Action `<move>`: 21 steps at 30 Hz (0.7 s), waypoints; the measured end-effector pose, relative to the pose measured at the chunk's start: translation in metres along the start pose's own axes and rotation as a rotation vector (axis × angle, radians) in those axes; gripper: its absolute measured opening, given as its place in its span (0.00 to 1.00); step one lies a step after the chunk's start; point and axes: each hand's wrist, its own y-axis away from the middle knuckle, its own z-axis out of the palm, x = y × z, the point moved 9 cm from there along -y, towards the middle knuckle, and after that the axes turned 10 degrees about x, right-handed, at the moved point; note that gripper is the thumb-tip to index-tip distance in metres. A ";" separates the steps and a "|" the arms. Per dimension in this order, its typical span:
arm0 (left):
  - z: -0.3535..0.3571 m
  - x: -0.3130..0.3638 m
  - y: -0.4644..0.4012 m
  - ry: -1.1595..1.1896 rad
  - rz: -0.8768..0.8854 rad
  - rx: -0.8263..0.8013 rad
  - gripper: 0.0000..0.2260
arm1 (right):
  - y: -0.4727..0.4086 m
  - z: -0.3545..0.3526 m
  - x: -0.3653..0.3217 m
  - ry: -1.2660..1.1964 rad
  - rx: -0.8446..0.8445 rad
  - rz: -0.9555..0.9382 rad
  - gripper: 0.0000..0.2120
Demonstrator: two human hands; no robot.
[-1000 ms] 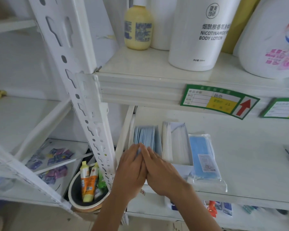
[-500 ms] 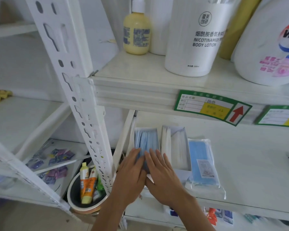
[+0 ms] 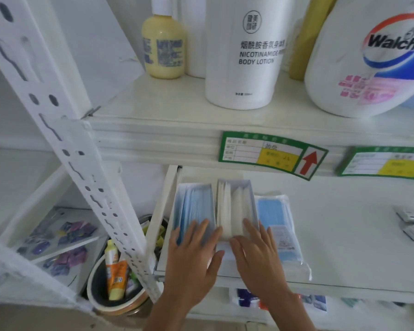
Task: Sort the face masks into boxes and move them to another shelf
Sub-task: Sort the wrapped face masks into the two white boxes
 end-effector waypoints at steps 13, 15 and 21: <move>0.008 0.023 -0.008 0.104 0.159 -0.048 0.23 | -0.029 -0.010 -0.034 0.202 -0.122 -0.003 0.24; 0.008 0.020 -0.007 0.116 0.154 -0.046 0.25 | -0.037 -0.010 -0.035 0.212 -0.117 0.071 0.25; 0.008 0.017 -0.005 0.098 0.150 -0.058 0.31 | -0.063 0.001 -0.031 0.364 -0.184 0.268 0.41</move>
